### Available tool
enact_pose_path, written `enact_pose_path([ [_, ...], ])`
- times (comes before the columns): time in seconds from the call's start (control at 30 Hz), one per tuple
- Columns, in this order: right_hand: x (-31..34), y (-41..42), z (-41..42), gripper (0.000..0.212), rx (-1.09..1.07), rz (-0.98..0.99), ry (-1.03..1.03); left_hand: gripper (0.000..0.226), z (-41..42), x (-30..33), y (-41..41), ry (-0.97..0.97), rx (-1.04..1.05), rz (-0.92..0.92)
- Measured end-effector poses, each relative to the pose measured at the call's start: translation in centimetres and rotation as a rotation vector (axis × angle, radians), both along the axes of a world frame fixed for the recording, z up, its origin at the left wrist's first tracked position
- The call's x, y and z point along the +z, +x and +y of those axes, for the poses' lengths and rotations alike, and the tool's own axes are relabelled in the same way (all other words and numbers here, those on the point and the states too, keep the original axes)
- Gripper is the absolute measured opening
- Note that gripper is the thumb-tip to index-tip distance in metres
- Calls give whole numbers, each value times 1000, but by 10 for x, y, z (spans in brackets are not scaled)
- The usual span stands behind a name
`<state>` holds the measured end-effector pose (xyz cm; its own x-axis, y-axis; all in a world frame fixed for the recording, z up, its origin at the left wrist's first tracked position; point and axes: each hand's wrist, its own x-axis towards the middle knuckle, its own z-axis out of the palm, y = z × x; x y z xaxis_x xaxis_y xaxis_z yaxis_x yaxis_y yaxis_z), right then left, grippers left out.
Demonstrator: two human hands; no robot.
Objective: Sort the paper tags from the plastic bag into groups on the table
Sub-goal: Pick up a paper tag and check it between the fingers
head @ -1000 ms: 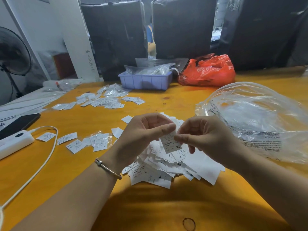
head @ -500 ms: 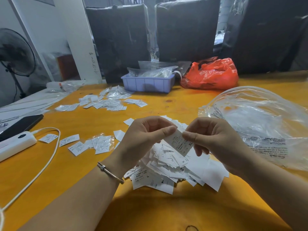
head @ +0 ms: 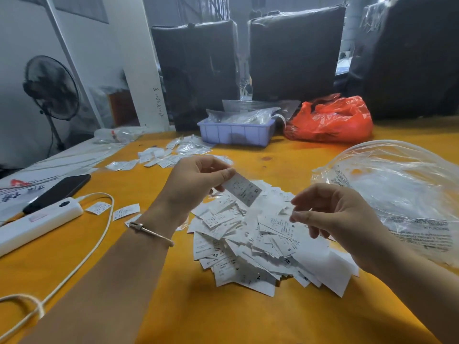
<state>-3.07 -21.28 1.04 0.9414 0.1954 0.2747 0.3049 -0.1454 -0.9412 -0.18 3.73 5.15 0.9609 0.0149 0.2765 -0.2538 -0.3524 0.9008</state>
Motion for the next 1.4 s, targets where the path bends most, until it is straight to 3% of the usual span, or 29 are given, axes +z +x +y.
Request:
enact_pose_path([
  [0.2,0,-1,2,10,13,-27,-49,8,74,19,19,305,278,151],
  [0.33,-2,1,4,9,23,-40,-56,8,96,-3,21,601,230,315],
  [0.43,-4,1,5,14,23,-46,-74,11,99,-21,24,704,181,381],
  [0.63,-3,2,3,18,-27,-80,-114,11,98,-38,24,755,287,246],
  [0.7,0,0,2,17,-95,-141,-192,22,94,-38,25,807,355,190],
  [0.83,12,2,-12,13,-517,-483,-597,21,71,-25,22,750,403,28],
  [0.93,28,8,-34,15,-801,-477,-868,11,38,-13,18,692,283,-118],
  [1.1,24,24,-64,22,-811,-60,-1209,9,-31,-13,10,442,-47,-51],
  [1.17,18,29,-70,16,-788,-36,-1253,7,-50,-21,8,446,-116,-54],
  [1.3,10,36,-76,37,-761,26,-1312,9,-62,-40,4,421,-92,-144],
  [1.4,7,38,-79,19,-764,-27,-1298,11,-60,-49,1,278,-54,-160],
])
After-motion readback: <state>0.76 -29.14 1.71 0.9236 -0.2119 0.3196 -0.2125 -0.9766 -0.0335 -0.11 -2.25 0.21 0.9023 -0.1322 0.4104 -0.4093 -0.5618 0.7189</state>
